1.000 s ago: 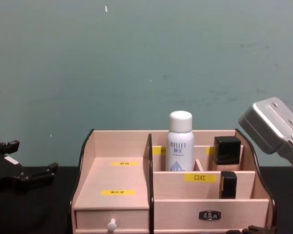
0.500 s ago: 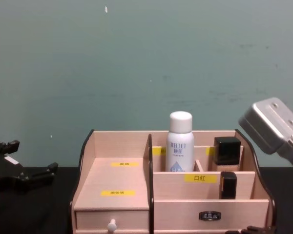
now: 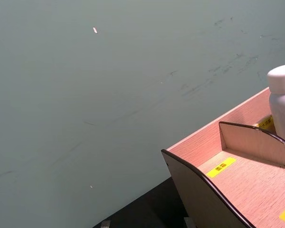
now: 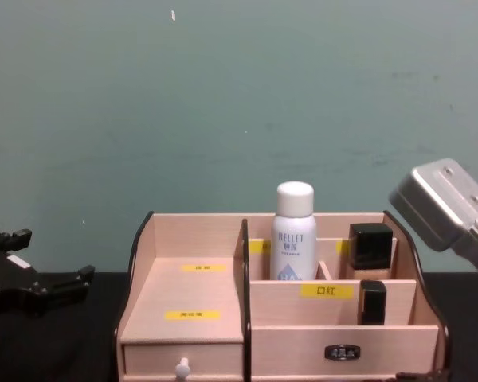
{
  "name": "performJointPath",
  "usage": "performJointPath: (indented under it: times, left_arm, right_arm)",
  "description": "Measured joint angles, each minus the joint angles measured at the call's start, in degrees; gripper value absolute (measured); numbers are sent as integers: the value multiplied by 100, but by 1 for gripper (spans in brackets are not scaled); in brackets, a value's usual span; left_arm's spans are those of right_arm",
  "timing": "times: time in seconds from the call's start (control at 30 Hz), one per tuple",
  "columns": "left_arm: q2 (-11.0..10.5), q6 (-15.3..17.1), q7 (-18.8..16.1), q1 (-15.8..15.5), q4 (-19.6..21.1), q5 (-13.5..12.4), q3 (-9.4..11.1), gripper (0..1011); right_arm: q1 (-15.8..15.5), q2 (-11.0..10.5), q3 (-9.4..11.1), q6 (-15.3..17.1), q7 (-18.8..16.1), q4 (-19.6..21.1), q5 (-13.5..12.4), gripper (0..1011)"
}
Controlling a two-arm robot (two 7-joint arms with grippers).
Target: Pick up the facial cleanser and watermelon frost from the table and place them into the tiered storage box.
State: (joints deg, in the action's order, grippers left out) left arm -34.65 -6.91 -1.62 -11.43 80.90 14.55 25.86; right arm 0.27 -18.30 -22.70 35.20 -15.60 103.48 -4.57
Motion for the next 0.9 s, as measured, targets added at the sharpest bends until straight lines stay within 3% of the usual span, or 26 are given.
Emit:
performJointPath:
  times: [0.47,0.9]
  left_arm:
    - [0,0,0,0,0,0,0,1001]
    - [0,0,0,0,0,0,0,1001]
  right_arm:
    - [0,-3,0,4,2,2,-8,715]
    - [-60,-11,130,-215,-328,182,17,715]
